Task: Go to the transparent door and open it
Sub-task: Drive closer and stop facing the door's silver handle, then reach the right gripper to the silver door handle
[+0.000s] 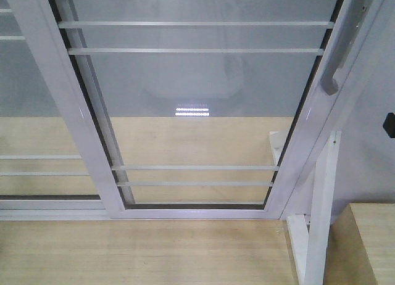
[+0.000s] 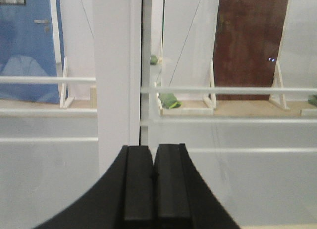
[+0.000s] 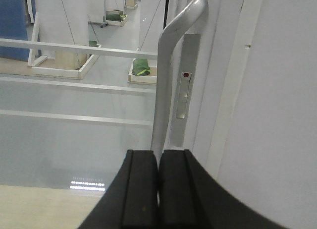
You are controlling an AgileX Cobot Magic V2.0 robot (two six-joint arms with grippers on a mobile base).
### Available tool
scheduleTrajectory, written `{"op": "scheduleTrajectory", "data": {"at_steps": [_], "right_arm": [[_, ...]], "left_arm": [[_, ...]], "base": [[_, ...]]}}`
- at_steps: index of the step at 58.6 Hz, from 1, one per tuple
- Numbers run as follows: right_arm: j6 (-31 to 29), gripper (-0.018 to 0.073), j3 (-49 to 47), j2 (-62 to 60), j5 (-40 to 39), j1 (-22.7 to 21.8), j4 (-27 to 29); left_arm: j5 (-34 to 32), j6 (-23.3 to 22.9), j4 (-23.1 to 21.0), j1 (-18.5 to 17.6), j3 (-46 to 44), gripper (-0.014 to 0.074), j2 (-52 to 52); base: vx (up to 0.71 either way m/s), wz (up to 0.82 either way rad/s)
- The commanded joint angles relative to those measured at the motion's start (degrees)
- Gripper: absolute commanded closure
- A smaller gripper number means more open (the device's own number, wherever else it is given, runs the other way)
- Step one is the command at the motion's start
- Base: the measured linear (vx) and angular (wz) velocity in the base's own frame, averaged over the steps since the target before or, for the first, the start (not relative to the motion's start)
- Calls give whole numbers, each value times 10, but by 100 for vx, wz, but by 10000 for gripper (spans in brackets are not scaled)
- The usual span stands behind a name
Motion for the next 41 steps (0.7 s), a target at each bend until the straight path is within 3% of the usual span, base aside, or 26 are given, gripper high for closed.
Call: {"op": "scheduleTrajectory", "data": {"at_steps": [1,10,15,33,41], "right_arm": [[2,305,-20,15,-57,0,-1],[1,80,-20,63,-118,0,-1],[0,20,-20,101,-194,0,-1],[0,32,-22,307,-417,0,-9],[-7,34,-54,398,-462,0,2]], "left_arm": [[-52,0,0,-3,-18,416,20],[-80,0,0,-3,-18,232,42],[-100,0,0,-3,-18,164,46],[-122,0,0,-3,-18,147,46],[-122,0,0,-3,-18,147,46]], "base": [[0,0],[0,0],[0,0],[0,0],[0,0]]}}
